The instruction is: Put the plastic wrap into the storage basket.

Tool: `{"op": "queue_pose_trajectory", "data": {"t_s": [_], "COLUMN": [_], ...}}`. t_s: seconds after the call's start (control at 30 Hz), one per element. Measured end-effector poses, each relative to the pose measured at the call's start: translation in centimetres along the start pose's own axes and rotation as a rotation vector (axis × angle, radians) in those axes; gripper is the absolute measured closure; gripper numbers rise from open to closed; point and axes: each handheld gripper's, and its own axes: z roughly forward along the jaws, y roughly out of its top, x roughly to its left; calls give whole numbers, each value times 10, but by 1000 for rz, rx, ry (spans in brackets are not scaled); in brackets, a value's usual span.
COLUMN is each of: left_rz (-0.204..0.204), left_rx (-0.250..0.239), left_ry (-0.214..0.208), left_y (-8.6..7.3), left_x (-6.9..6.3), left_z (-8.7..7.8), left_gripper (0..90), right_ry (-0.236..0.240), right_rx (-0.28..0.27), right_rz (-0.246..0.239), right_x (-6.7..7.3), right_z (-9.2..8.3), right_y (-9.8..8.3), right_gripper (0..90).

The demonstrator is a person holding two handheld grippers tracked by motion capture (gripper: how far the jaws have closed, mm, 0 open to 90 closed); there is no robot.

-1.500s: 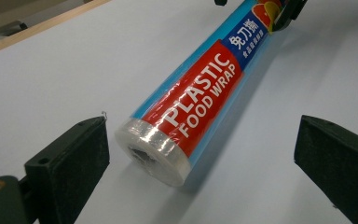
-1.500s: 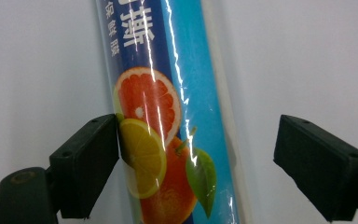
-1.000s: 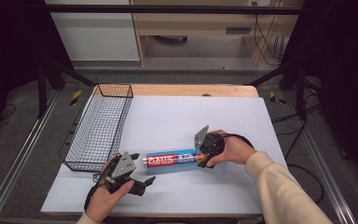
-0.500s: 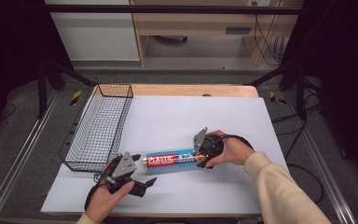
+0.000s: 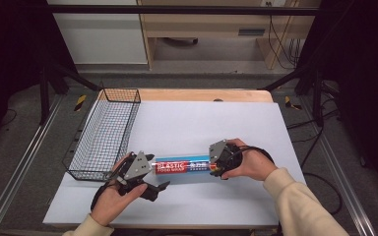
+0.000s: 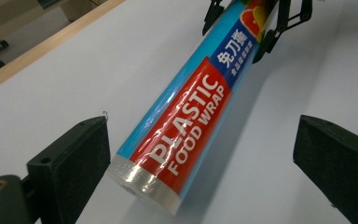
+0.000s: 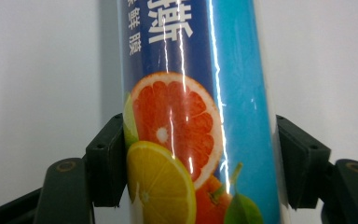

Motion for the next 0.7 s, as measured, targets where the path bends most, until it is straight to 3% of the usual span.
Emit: {"op": "queue_pose_trajectory", "data": {"t_s": [0.17,0.33,0.37,0.43,0.47,0.57,0.7], "left_rz": [69,174,174,231,255,278,320], "left_rx": [44,63,63,84,85,92,129], "left_ry": [-2,-21,-21,-23,-19,-19,-27], "left_y": [20,59,59,76,81,86,94], "left_x": [12,27,27,33,34,37,38], "left_z": [6,20,20,30,34,40,62], "left_gripper": [40,40,39,41,47,57,65], "right_ry": [-29,-87,-100,-121,-131,-156,-175], "right_rx": [12,61,68,84,89,94,102], "right_rz": [-21,-37,-38,-41,-34,-28,-38], "right_x": [-1,-14,-17,-23,-28,-36,-41], "right_z": [-22,-48,-52,-59,-63,-71,-79], "right_y": [-1,-3,-3,-2,-2,-1,3], "right_gripper": [304,304,304,304,304,305,304]}}
